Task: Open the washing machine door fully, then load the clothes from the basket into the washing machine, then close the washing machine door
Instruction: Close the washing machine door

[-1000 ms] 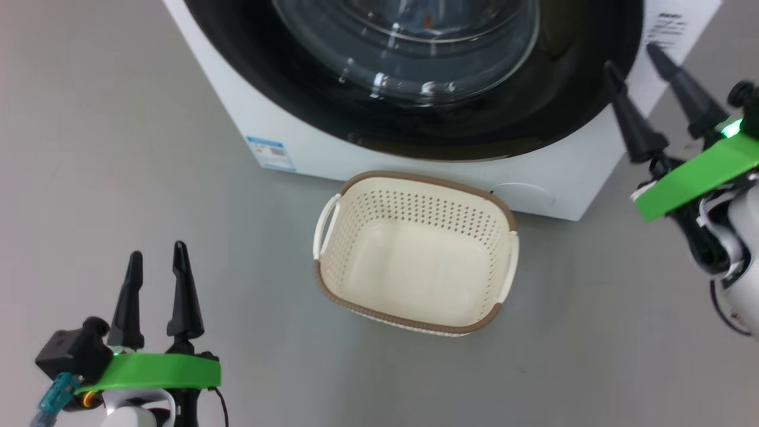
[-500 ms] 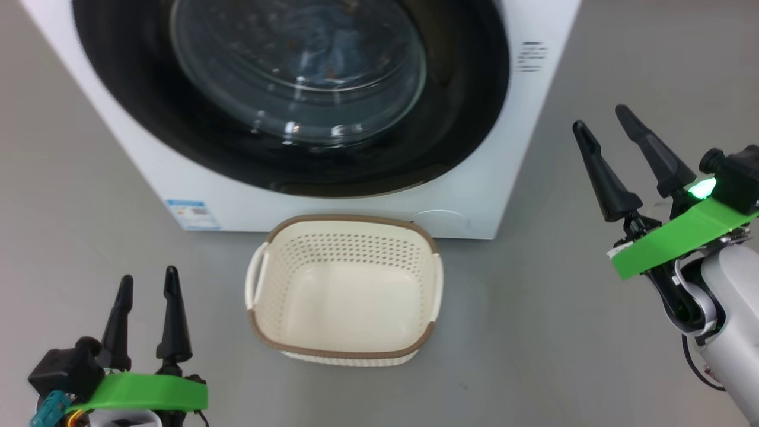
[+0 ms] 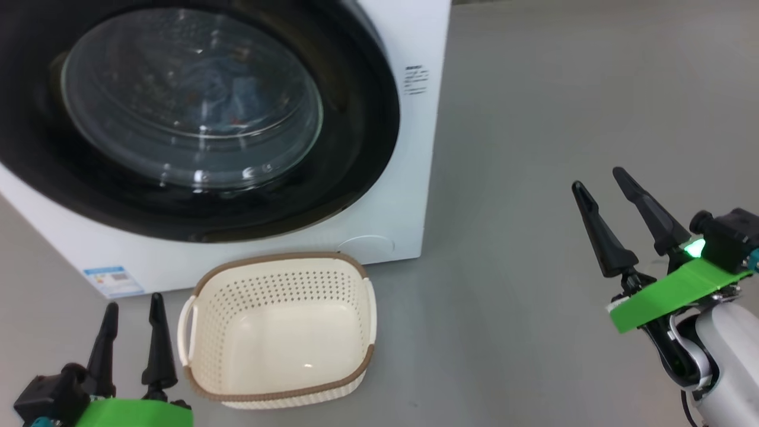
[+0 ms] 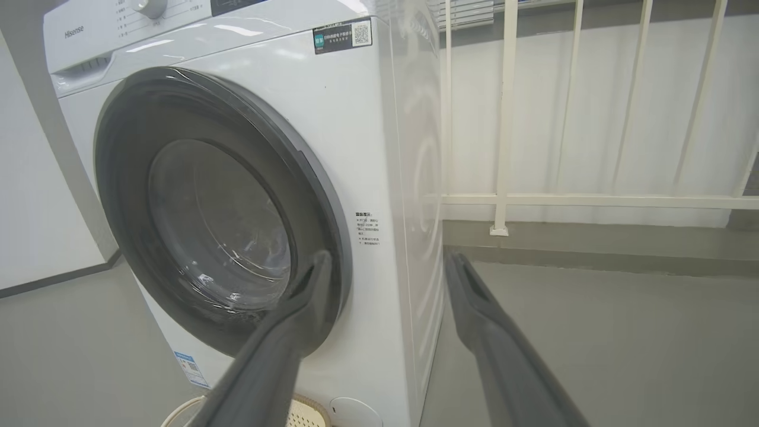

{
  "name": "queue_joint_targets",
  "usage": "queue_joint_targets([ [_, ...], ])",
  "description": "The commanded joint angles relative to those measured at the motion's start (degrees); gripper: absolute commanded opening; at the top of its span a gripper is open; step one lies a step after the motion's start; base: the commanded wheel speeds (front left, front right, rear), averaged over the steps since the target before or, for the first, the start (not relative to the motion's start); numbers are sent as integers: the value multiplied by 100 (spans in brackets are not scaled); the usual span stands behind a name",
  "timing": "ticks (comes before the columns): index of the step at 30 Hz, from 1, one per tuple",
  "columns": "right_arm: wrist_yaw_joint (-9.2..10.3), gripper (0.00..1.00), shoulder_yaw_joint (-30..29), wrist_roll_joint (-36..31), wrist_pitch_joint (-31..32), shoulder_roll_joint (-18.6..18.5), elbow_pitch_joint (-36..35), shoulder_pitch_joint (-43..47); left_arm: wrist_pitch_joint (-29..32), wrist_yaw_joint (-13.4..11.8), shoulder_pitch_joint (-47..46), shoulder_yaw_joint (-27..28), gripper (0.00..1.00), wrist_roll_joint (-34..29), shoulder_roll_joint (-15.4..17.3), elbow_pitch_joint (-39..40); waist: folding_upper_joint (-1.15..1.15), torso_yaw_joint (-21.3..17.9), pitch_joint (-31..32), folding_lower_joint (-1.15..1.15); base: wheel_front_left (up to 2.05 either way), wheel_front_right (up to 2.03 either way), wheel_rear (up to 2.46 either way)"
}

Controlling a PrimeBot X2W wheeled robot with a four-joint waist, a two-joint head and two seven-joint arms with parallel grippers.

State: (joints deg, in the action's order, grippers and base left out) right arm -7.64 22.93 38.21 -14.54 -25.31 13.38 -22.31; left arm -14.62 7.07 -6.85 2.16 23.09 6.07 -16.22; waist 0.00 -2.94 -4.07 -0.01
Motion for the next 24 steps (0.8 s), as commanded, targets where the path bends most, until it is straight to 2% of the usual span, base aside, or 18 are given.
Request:
queue_joint_targets([
  [1,15,100,-48,-69,-46,-29,-129,120,-6,-25,4,227,100,57,134,172,0,-278,243,1,0,0,0],
  [12,15,100,-580,-372,-46,120,-139,766,129,-123,185,304,100,279,112,497,0,-449,367,1,0,0,0],
  [24,15,100,-680,-599,-46,293,-145,892,240,-130,235,192,100,309,147,614,0,-355,309,1,0,0,0],
])
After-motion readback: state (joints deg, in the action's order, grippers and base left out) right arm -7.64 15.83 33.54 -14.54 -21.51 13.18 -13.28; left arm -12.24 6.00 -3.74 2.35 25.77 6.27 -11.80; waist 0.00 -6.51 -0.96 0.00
